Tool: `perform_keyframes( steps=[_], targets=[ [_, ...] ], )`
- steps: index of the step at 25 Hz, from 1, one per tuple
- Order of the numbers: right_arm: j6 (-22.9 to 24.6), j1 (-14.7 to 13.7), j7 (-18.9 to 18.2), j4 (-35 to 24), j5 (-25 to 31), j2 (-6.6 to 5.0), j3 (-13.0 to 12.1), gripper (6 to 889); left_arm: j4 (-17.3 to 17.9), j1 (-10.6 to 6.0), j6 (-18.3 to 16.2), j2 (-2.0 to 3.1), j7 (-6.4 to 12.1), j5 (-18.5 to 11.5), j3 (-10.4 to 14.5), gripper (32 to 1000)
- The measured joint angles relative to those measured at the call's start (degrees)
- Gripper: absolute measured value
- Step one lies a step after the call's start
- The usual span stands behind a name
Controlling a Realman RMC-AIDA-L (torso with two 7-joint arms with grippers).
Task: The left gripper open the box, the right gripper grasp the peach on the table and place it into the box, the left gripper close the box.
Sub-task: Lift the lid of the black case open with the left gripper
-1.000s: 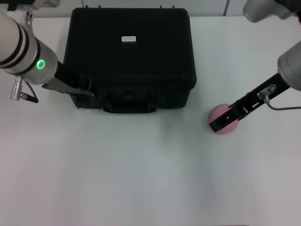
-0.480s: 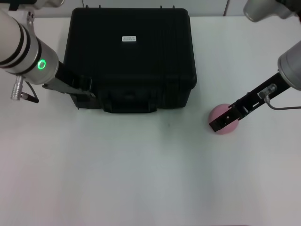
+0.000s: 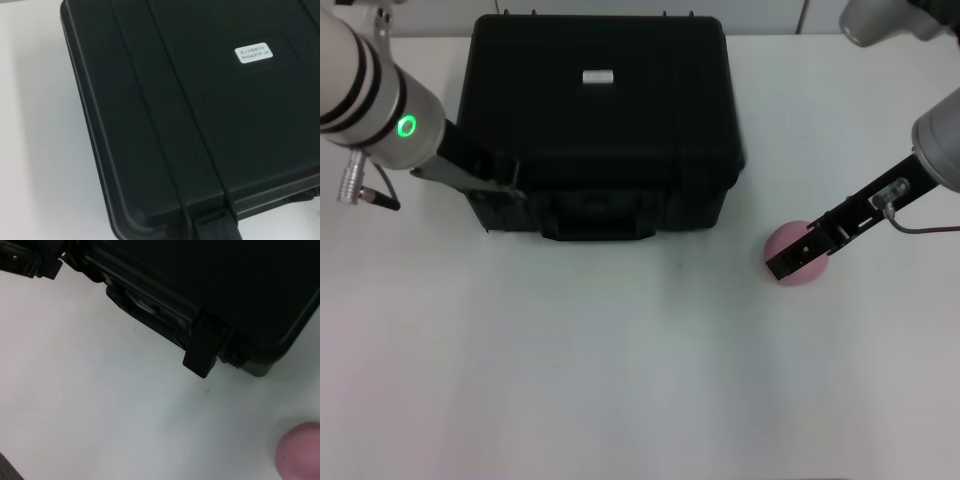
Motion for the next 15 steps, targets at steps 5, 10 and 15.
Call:
perform_keyframes(
  steps=[5,10,15],
  targets=[
    [0.00,0.00,-0.07,0.08,0.00,-0.01,0.10,800,2.91,-0.22,-2.20,-0.01,-0.03,-0.04,-0.06,381],
    [0.01,0.00,-0.09,0.16,0.00,-0.01,0.10,799,5.14,-0.25,-3.57,-0.03,-0.05,-0.21,-0.37,381],
    [0.01,0.00,-0.11,0.18,0.00,0.00,0.10,797,7.35,-0.34,-4.66,0.12,-0.08,-0.22,-0.63,381]
  ],
)
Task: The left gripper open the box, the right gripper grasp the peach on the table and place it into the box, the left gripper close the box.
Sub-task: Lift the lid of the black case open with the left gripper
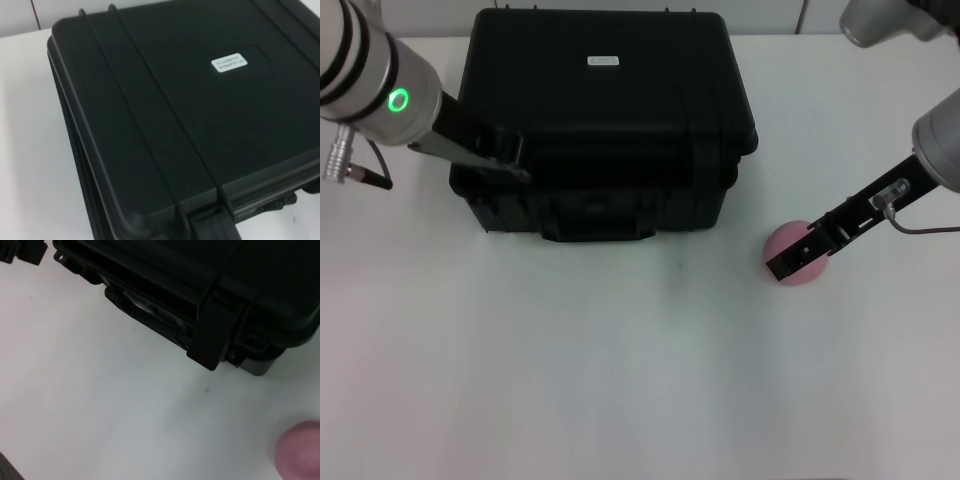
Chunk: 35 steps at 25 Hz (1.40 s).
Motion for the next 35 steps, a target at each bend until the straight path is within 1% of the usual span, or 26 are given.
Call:
perform_keyframes(
  steps=[7,18,21,23,29,35],
  targets=[
    [0.00,0.00,0.00,0.00,0.00,0.00,0.00,795,0.64,-0.49,-0.95,0.12,0.29,0.04,-1.52,381],
    [-0.06,0.41,-0.47,1.51,0.00,0.00,0.08,792,0.77,-1.46,-2.38,0.14,2.35,-0.14,-5.25,381],
    [-0.08,0.45,-0.50,1.51,0.00,0.00,0.09,791,1.26,-1.62,-2.82,0.11,2.52,-0.17,-5.83,382],
    [-0.09,0.45,-0.51,1.51,0.00,0.00,0.12,790,1.65,-1.84,-3.15,0.11,2.54,-0.17,-5.92,382],
    [-0.09,0.45,-0.52,1.75,0.00,0.00,0.17,789,2.46,-3.27,-4.23,0.20,2.76,-0.10,-6.42,382],
    [-0.26,0.66,-0.52,2.26,0.00,0.00,0.17,787,2.70,-3.71,-4.47,0.09,3.15,-0.06,-6.58,382]
  ],
)
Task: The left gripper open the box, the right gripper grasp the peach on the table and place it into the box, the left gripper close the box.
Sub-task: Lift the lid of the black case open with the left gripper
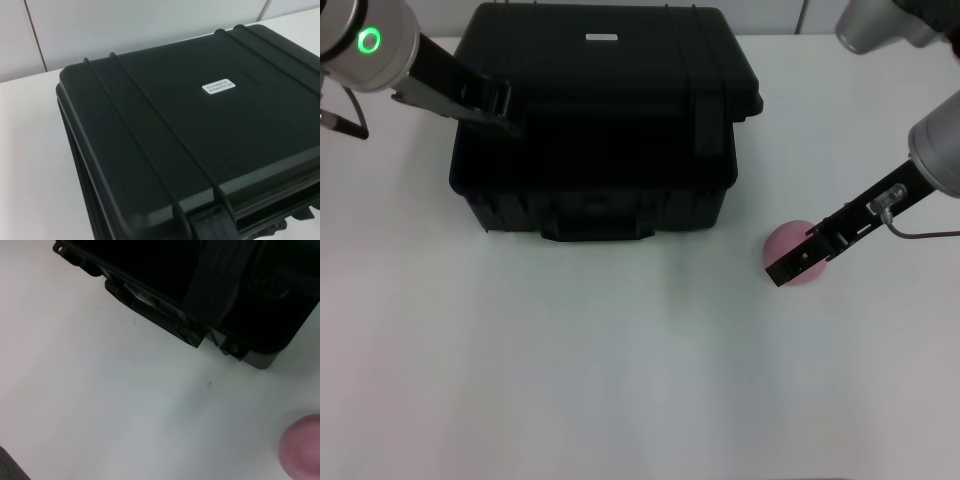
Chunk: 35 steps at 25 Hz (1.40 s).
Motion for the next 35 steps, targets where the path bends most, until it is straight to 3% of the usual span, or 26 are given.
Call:
perform_keyframes(
  steps=[8,24,35],
  targets=[
    [-0.01,0.62,0.02,1.34,0.00,0.00,0.00,784,0.08,-0.65,-0.43,0.15,0.24,0.00,-0.20,382],
    [-0.45,1.34,0.04,2.94,0.00,0.00,0.00,780,0.33,-2.05,-1.52,0.08,1.87,0.00,-3.03,381],
    [-0.44,1.44,0.00,2.99,0.00,0.00,0.00,776,0.77,-3.46,-1.81,0.09,3.57,-0.02,-6.76,381]
  ],
)
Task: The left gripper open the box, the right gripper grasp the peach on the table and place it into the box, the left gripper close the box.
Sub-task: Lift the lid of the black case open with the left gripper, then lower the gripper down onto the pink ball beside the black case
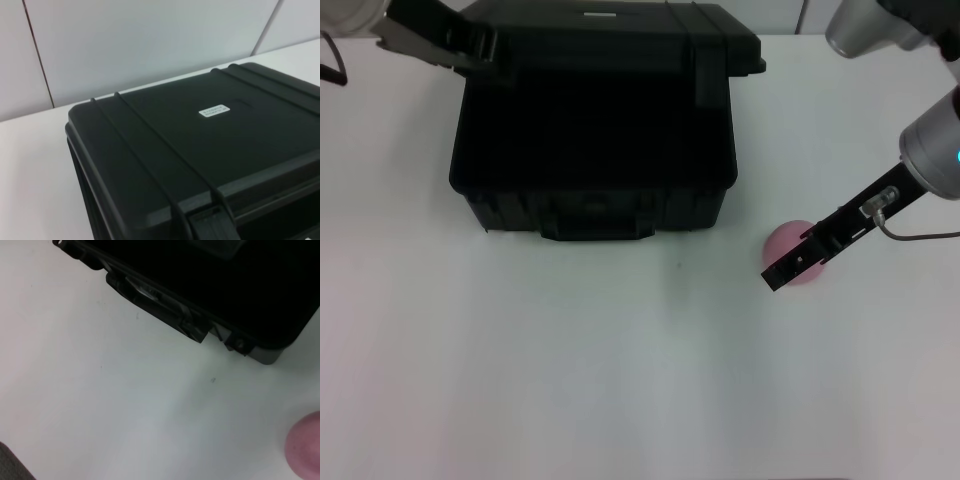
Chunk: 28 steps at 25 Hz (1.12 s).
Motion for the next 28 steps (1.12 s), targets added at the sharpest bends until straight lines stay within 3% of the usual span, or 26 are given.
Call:
perform_keyframes(
  steps=[11,28],
  targets=[
    [-0.08,0.02,-0.01,0.20,0.00,0.00,0.00,773,0.92,-1.93,-0.48,0.11,0.97,0.24,-2.80,382],
    [-0.18,-0.01,-0.10,0.72,0.00,-0.10,0.00,768,1.04,-3.02,-0.62,0.14,1.40,0.67,-3.14,382]
  ],
)
